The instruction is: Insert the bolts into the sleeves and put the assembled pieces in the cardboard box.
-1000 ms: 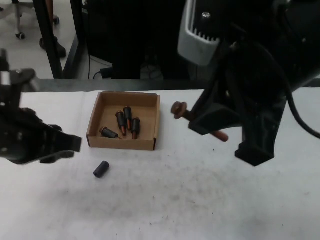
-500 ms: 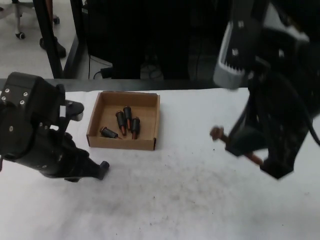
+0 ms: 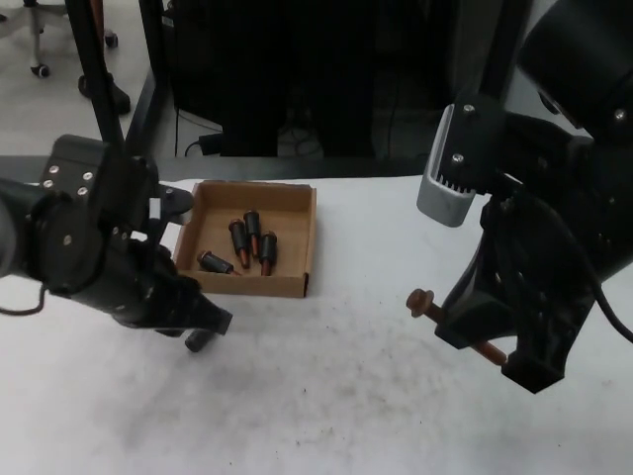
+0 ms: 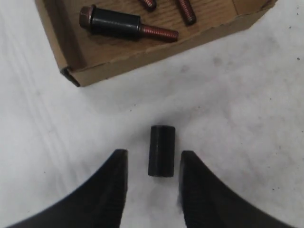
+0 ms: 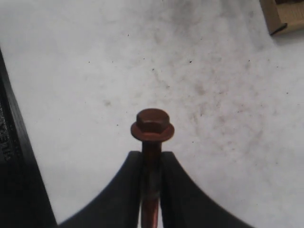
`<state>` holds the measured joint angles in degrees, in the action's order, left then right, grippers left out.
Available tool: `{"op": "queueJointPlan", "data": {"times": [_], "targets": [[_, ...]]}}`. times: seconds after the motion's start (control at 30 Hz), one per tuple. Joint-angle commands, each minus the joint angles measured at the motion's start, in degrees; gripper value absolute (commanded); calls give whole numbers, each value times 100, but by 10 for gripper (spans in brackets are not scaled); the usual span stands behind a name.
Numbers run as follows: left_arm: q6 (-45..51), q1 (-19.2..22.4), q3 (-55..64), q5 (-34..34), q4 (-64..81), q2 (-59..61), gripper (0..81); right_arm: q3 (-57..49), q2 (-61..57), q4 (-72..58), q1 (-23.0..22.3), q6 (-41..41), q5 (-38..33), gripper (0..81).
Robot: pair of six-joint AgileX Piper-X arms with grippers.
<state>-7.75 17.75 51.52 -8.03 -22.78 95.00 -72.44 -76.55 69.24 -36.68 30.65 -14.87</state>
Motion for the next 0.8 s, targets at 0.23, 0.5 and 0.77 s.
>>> {"op": "queueJointPlan", "data": {"times": [0.23, 0.5, 0.77], "targets": [[-336, 85, 667, -241, -727, 619, 351, -9, 83, -140, 27, -32, -97, 0], [-652, 288, 688, -190, -687, 667, 297, -9, 83, -140, 27, -32, -97, 0], [-640, 287, 688, -190, -910, 901, 324, -9, 83, -140, 27, -32, -97, 0]]}}
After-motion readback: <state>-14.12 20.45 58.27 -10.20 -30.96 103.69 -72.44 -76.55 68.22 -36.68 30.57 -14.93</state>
